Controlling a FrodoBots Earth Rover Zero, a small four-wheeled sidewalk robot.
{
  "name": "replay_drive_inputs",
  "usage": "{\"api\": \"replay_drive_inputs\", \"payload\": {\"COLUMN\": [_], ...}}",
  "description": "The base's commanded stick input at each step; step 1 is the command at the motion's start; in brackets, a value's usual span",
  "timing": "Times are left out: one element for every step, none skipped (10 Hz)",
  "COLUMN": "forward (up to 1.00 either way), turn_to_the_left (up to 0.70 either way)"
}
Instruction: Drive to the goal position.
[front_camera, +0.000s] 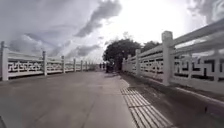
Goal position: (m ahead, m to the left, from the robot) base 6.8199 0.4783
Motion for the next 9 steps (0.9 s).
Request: {"api": "replay_drive_inputs", "payload": {"forward": [0.45,0.45,0.45,0.45,0.45,0.45,0.45,0.45,0.45], "turn_to_the_left": [0.0,0.0,0.0,0.0,0.0,0.0,0.0,0.0,0.0]}}
